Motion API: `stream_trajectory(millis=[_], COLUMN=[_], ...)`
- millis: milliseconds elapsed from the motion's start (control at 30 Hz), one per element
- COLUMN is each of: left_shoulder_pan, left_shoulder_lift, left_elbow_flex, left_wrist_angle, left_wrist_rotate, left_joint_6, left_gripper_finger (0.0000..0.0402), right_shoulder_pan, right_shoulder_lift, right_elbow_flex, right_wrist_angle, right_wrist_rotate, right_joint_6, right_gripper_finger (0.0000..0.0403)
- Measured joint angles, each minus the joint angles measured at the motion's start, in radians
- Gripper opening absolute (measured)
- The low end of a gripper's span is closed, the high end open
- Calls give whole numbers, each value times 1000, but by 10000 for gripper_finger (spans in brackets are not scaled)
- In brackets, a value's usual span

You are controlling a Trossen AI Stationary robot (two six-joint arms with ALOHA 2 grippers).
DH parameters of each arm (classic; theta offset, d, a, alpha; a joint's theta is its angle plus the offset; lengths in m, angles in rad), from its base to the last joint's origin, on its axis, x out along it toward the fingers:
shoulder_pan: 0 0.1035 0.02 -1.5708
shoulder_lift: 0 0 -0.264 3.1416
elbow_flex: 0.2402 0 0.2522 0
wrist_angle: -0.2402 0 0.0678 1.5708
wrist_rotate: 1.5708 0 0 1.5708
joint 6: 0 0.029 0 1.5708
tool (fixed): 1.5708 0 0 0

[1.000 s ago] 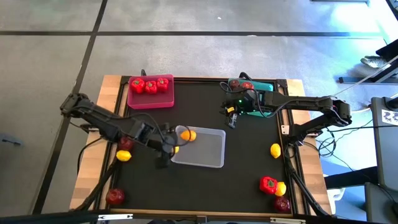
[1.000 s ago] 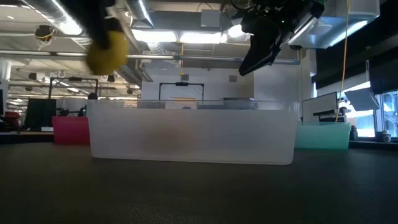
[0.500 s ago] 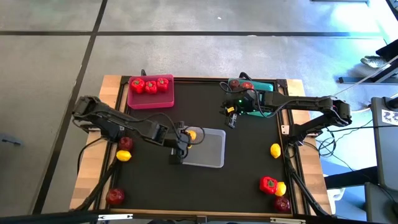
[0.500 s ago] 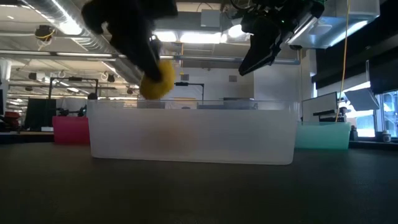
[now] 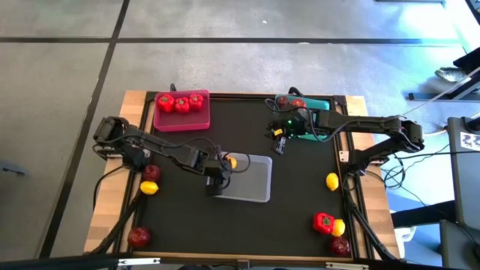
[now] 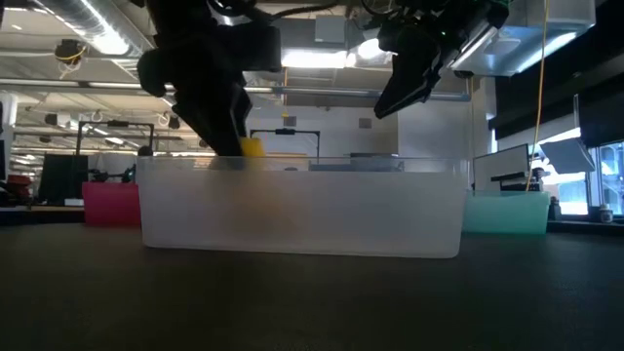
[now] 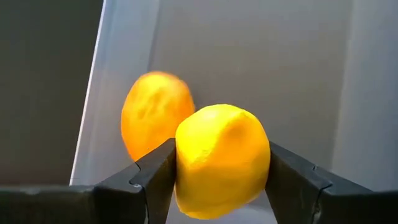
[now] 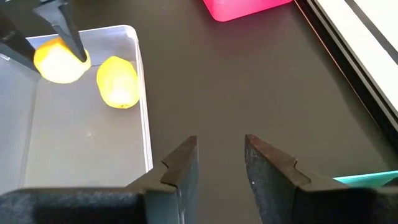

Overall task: Sort produce into baskets
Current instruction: Put the lemon into the white bin, then put the apple into the blue bin

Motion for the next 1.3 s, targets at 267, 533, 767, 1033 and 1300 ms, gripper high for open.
stream_trajectory(millis=[267,533,767,1033,1300], left_shoulder_pan=[5,5,-2,-65,-125], left_shoulder_lift=[8,4,-79,-219,-323], left_elbow_flex=[0,17,92,121,121], left_wrist_angle=[4,-11,-131,-343,-666], left_wrist_rotate=[1,2,1,1,2], left_joint_6=[-23,-7,-39,-155,-441], left_gripper_finger=[251,257,257,254,253], right_shoulder_pan=[0,0,0,0,0], right_shoulder_lift=[0,0,0,0,0], right_elbow_flex=[0,0,0,0,0], right_wrist_angle=[0,0,0,0,1], right_wrist_rotate=[0,0,0,0,0], right_joint_6=[0,0,0,0,0], right_gripper_finger=[131,131,131,131,131])
